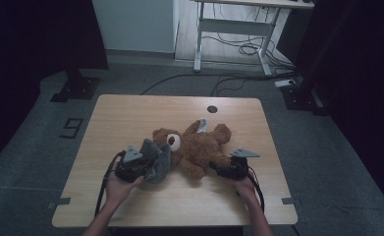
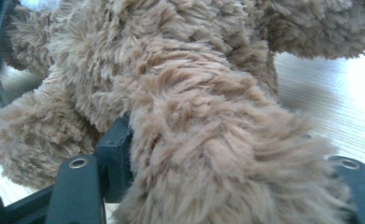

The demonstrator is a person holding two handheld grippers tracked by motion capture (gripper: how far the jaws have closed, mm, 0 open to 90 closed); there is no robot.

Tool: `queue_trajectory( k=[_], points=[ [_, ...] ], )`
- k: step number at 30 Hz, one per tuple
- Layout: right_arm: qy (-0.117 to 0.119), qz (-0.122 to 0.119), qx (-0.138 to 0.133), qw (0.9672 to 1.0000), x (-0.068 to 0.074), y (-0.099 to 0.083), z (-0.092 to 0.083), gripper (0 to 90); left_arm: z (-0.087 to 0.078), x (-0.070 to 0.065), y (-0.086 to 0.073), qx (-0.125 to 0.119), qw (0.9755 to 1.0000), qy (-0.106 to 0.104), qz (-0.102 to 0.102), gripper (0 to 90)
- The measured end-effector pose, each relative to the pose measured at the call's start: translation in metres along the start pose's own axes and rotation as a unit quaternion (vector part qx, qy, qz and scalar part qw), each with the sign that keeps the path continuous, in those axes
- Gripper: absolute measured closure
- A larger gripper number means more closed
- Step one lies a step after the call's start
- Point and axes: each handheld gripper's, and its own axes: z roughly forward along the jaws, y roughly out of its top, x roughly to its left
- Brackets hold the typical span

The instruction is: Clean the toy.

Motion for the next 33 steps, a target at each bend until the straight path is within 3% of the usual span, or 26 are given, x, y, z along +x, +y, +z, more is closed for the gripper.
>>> queue_trajectory(
  k=[6,13,16,21,25,27,30,33],
  points=[
    [0.003,0.001,0.003,1.0000,-0.001,-0.002,-0.001,34.1,-0.024,0.027,-0.028,0.015,0.9993,0.024,-0.024,78.2],
    [0.005,0.004,0.009,0.9999,-0.001,-0.003,-0.001,33.8,-0.043,0.046,-0.051,0.033,0.9977,0.047,-0.036,77.6],
    [0.005,0.005,0.011,0.9999,-0.002,-0.003,-0.001,33.5,-0.044,0.053,-0.062,0.048,0.9961,0.058,-0.046,77.0],
    [0.005,0.006,0.014,0.9999,-0.002,-0.003,-0.001,33.0,-0.031,0.057,-0.074,0.078,0.9941,0.050,-0.057,74.3],
    [0.004,0.002,0.016,0.9999,-0.002,-0.003,-0.003,32.8,-0.030,0.057,-0.069,0.075,0.9942,0.052,-0.056,68.5],
    [0.002,0.001,0.012,0.9999,-0.001,-0.002,-0.005,32.4,-0.032,0.056,-0.064,0.070,0.9943,0.059,-0.055,55.6],
    [0.001,0.000,0.004,1.0000,0.000,-0.001,-0.009,31.3,-0.039,0.051,-0.054,0.036,0.9956,0.065,-0.057,41.8],
    [0.001,-0.003,-0.004,1.0000,0.000,0.001,-0.014,29.6,-0.045,0.044,-0.044,-0.001,0.9970,0.053,-0.056,33.9]
  ],
)
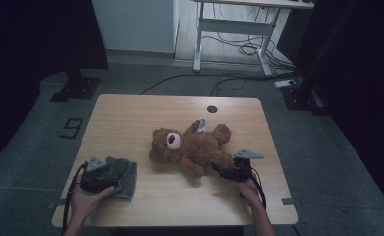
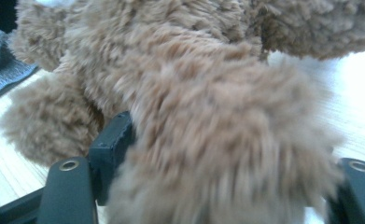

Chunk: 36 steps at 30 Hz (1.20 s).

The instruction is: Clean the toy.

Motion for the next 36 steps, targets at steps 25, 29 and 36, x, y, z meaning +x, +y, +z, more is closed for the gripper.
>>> queue_trajectory(
  k=[25,29,36],
  points=[
    [0.014,-0.015,-0.043,0.9989,0.004,0.008,-0.036,28.0,0.025,-0.073,0.039,-0.042,0.9946,-0.084,0.044,30.5],
    [0.020,-0.019,-0.042,0.9987,0.005,0.006,-0.039,28.0,0.031,-0.082,0.033,-0.035,0.9935,-0.100,0.041,32.0],
    [0.021,-0.019,-0.053,0.9982,0.007,0.003,-0.053,27.2,0.038,-0.091,0.025,-0.025,0.9923,-0.111,0.048,33.1]
  ],
)
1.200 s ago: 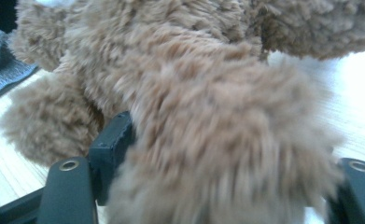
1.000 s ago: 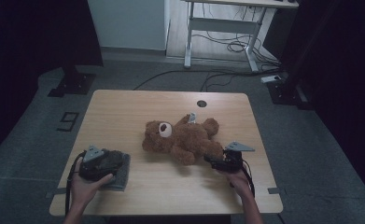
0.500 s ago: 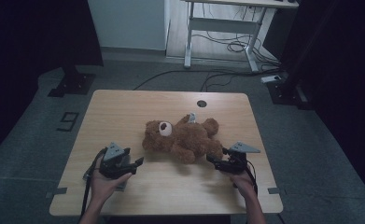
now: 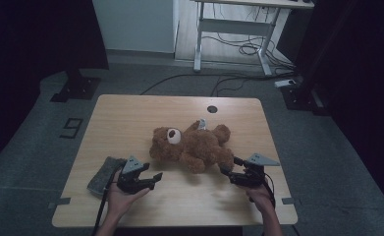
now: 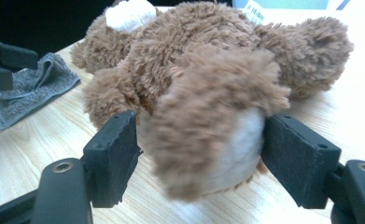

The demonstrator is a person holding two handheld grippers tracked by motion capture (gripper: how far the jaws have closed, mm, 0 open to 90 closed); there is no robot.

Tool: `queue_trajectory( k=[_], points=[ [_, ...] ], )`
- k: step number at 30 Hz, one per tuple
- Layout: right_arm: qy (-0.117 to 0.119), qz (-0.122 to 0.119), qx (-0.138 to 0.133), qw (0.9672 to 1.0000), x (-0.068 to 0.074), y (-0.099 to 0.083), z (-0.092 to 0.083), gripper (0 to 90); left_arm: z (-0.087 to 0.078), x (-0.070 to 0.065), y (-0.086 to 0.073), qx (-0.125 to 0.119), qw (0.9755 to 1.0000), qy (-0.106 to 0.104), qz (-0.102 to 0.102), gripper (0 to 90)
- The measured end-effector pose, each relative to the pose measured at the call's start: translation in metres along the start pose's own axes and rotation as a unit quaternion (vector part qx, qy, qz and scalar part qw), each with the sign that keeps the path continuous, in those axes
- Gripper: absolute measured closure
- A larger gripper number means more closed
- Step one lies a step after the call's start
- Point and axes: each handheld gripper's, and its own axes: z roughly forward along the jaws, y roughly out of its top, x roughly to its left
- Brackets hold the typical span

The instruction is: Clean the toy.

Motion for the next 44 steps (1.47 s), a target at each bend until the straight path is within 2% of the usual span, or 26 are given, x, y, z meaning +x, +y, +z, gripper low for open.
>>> queue_trajectory(
  k=[4,17,22,25,28,29,37,44],
  points=[
    [0.003,-0.004,-0.004,1.0000,0.003,-0.004,-0.011,25.7,0.005,-0.003,-0.006,0.013,0.9999,-0.003,0.010,33.4],
    [-0.019,0.014,0.008,0.9997,0.010,-0.031,-0.026,25.0,0.009,-0.004,-0.022,0.028,0.9995,-0.014,0.007,33.8],
    [-0.025,0.023,0.032,0.9989,0.012,-0.043,-0.024,25.1,0.011,-0.005,-0.028,0.042,0.9989,-0.019,0.003,34.0],
    [-0.033,0.011,0.052,0.9980,0.015,-0.047,-0.017,24.9,0.013,-0.006,-0.029,0.046,0.9987,-0.022,0.003,34.0],
    [-0.032,0.006,0.063,0.9975,0.018,-0.048,-0.013,24.6,0.011,-0.006,-0.029,0.045,0.9983,-0.036,-0.006,34.1],
    [-0.033,0.002,0.065,0.9973,0.019,-0.048,-0.012,24.6,0.010,-0.006,-0.028,0.044,0.9984,-0.035,-0.006,34.1],
    [-0.031,0.008,0.061,0.9976,0.017,-0.048,-0.012,24.6,0.008,-0.007,-0.028,0.045,0.9985,-0.033,-0.006,34.1],
    [-0.031,0.006,0.064,0.9974,0.016,-0.049,-0.011,24.5,0.010,-0.006,-0.028,0.047,0.9981,-0.039,-0.010,33.9]
  ],
)
